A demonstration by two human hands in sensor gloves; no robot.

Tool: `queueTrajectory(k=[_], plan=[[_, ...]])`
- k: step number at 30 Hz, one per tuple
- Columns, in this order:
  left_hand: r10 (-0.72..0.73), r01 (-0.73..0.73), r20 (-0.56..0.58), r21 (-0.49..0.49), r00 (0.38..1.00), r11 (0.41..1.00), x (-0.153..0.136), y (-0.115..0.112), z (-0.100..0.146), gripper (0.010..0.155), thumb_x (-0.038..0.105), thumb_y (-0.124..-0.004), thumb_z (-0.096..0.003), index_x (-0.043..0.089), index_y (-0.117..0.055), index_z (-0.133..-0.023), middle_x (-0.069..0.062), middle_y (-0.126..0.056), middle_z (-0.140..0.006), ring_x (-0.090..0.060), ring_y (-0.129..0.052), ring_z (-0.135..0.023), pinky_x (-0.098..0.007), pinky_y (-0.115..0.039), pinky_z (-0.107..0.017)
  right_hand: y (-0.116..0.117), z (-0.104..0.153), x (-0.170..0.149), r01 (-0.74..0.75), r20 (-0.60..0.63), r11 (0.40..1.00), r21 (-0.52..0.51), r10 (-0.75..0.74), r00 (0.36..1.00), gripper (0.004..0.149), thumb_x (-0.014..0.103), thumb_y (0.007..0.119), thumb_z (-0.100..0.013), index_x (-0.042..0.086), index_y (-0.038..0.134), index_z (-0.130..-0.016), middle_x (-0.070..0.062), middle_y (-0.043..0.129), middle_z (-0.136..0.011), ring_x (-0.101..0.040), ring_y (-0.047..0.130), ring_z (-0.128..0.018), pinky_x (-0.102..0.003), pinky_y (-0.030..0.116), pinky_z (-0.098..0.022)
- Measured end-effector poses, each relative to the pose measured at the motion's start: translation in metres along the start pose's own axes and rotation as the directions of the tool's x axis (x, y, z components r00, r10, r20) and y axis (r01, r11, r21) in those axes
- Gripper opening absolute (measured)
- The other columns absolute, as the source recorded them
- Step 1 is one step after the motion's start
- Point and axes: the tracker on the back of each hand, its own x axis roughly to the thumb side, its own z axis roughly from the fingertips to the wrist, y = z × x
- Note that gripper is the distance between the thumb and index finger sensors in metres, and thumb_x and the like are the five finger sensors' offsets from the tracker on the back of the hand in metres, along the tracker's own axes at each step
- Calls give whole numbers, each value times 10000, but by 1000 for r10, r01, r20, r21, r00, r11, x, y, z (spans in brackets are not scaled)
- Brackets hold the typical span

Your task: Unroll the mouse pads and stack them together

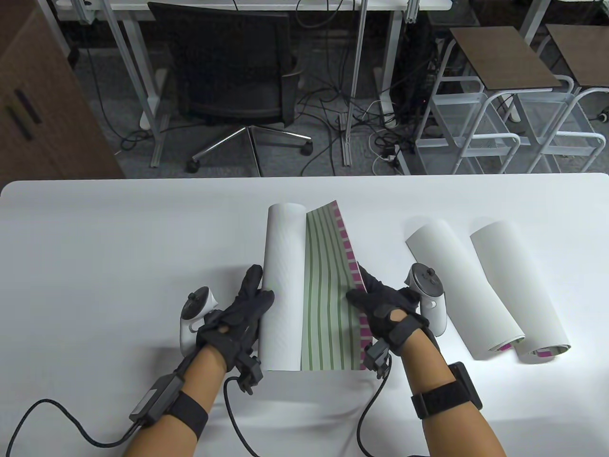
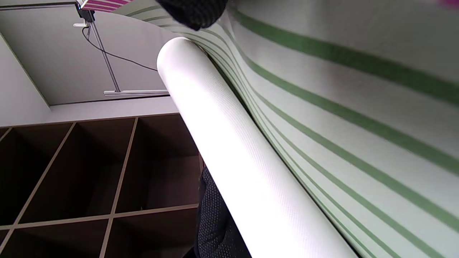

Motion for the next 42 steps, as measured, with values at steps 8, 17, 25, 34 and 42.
queueTrajectory(k=[8,17,25,34,42], plan=[[-38,35,-48,-56,998,998,-9,-5,-3,1044,747,-742,-508,359,66,-1043,-95,-161,-1153,-410,-534,-1099,-612,-622,-691,5,3,4,-70,11,997,-10,70,997,610,175,729,-470,287,462,-1007,-186,604,-948,-454,912,-669,-500,820,-442],[6,-4,-74,30,997,1000,-14,-1,-4,1020,634,-825,-510,329,-31,-1073,-70,-328,-1132,-346,-679,-1035,-559,-671,-678,1,5,6,-82,25,996,-41,83,996,590,166,737,-463,300,520,-995,-187,626,-940,-452,932,-645,-494,838,-422],[16,-13,-58,55,998,998,-11,10,-1,905,532,-789,-551,342,-88,-1091,-94,-387,-1131,-375,-709,-1025,-570,-684,-666,-11,8,7,-62,37,995,-76,65,997,585,158,747,-458,291,544,-991,-183,653,-928,-449,959,-613,-487,858,-396],[-2,1,-78,-8,997,1000,-12,11,0,1016,699,-768,-524,321,-5,-1078,-103,-284,-1150,-400,-594,-1078,-605,-621,-693,-6,7,8,-78,43,995,-59,81,996,591,163,744,-462,278,525,-998,-185,645,-931,-454,951,-619,-489,853,-400],[5,-2,-74,43,997,999,-12,15,1,1027,638,-835,-507,313,-50,-1085,-74,-368,-1130,-353,-677,-1039,-572,-647,-689,-4,9,13,-103,66,993,-60,106,992,574,165,746,-460,303,561,-986,-181,655,-929,-452,956,-615,-490,854,-399]])
